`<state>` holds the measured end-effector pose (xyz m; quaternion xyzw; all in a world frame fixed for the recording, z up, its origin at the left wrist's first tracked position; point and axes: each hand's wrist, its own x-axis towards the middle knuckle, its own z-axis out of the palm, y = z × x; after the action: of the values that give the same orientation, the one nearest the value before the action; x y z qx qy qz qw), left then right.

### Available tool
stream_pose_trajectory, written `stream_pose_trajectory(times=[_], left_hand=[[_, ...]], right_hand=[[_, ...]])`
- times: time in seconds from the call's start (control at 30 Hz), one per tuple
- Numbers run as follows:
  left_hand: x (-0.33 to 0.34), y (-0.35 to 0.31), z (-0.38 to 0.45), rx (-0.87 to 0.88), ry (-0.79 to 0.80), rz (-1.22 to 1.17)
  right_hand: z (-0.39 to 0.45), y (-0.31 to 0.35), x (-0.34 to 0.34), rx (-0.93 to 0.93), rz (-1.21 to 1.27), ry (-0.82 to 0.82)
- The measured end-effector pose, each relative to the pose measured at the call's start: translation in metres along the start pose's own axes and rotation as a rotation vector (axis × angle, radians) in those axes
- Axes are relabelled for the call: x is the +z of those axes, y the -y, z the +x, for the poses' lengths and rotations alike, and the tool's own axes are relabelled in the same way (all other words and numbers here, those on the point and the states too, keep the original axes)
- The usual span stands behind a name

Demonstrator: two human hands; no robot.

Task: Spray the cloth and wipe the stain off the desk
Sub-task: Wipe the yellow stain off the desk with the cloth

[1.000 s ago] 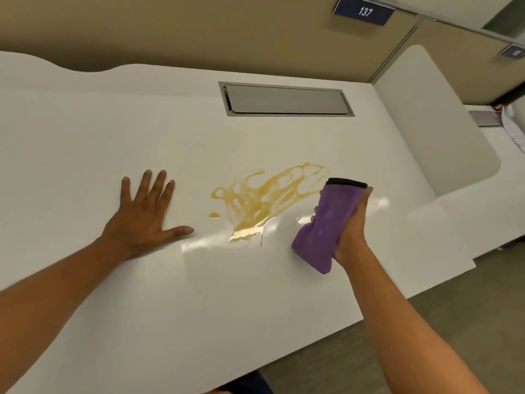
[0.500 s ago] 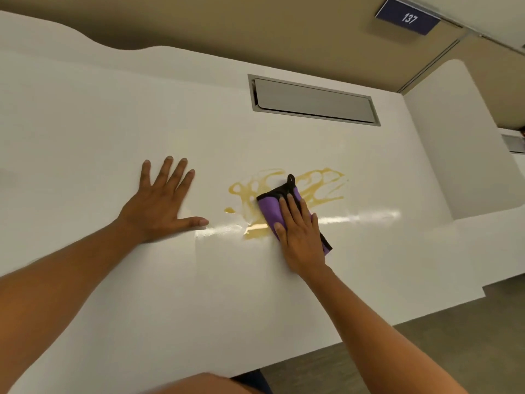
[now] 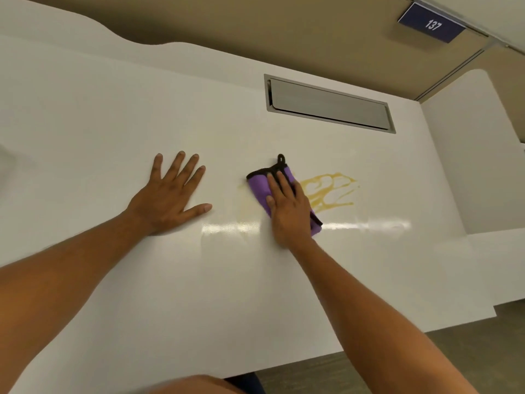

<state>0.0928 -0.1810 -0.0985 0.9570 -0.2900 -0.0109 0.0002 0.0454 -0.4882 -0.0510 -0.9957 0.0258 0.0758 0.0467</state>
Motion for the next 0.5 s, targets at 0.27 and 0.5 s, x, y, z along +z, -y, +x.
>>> stream_pose_trajectory(times=[0.27,0.5], left_hand=[[-0.003,-0.002,-0.001,0.015,-0.044,-0.015],[-0.007,-0.001,-0.001,0.027,-0.062,0.016]], right_hand=[[-0.077,-0.034,0.000,0.097,-0.101,-0.174],[-0.111,0.040,0.012,-0.166,-0.038,-0.101]])
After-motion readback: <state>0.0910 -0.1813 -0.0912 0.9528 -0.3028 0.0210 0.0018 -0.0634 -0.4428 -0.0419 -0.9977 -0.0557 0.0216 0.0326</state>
